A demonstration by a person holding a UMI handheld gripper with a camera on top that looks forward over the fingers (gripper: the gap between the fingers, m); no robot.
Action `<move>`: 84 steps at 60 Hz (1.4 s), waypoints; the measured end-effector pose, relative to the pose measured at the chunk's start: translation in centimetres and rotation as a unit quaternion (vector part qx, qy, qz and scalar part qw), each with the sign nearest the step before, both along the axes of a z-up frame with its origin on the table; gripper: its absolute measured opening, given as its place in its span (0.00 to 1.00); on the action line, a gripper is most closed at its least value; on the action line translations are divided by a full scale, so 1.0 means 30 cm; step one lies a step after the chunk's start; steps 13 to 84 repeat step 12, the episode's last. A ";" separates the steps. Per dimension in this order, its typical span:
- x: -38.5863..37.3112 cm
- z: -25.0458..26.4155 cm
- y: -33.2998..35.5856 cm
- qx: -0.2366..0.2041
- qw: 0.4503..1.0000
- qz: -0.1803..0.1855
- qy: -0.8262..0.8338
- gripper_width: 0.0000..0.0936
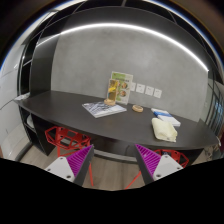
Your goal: Fold towel
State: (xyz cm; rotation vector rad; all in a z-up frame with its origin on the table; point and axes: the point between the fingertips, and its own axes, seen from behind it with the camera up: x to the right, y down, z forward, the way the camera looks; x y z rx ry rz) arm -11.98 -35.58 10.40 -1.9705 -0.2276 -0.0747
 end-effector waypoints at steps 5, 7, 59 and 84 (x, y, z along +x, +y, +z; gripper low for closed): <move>-0.052 0.017 -0.067 0.002 1.000 0.008 0.005 0.89; -0.064 0.019 -0.087 0.005 1.000 0.005 0.006 0.89; -0.048 0.035 -0.104 0.007 1.000 -0.007 0.008 0.90; -0.048 0.035 -0.104 0.007 1.000 -0.007 0.008 0.90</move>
